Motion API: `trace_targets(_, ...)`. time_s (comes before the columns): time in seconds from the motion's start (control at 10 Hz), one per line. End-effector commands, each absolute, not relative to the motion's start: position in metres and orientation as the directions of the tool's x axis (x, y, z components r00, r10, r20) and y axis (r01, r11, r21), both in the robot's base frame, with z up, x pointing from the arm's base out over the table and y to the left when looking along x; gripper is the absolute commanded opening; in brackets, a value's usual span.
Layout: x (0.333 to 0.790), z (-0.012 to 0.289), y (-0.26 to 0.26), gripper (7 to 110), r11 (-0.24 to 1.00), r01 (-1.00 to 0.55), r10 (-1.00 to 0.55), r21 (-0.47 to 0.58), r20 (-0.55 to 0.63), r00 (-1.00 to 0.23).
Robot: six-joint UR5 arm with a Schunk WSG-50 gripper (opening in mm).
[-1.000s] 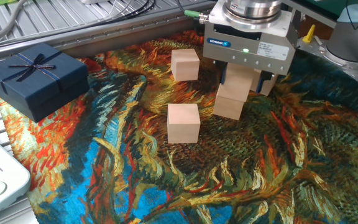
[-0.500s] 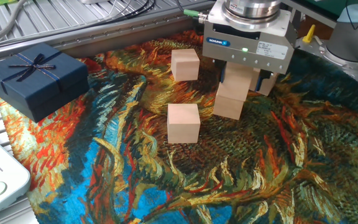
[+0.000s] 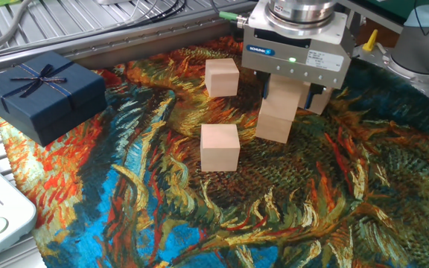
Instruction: Stack the blocks in a vertical line of five
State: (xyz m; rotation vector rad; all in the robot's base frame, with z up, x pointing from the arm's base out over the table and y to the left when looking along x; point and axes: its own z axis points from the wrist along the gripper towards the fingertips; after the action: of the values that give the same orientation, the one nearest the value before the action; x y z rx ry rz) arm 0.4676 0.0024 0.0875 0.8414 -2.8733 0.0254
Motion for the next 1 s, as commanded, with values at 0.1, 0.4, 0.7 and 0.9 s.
trace_targets(0.1, 0.469, 0.088, 0.007, 66, 0.845, -0.533, -0.533, 0.041, 0.132, -0.836)
trace_targets(0.4, 0.479, 0.098, 0.016, 66, 0.829, -0.557, -0.560, 0.053, 0.099, -0.823)
trace_targets(0.7, 0.479, 0.097, 0.049, 88, 0.828, -0.543, -0.553, 0.136, 0.041, -0.832)
trace_targets(0.9, 0.475, 0.094, 0.066, 88, 0.835, -0.525, -0.536, 0.164, 0.027, -0.844)
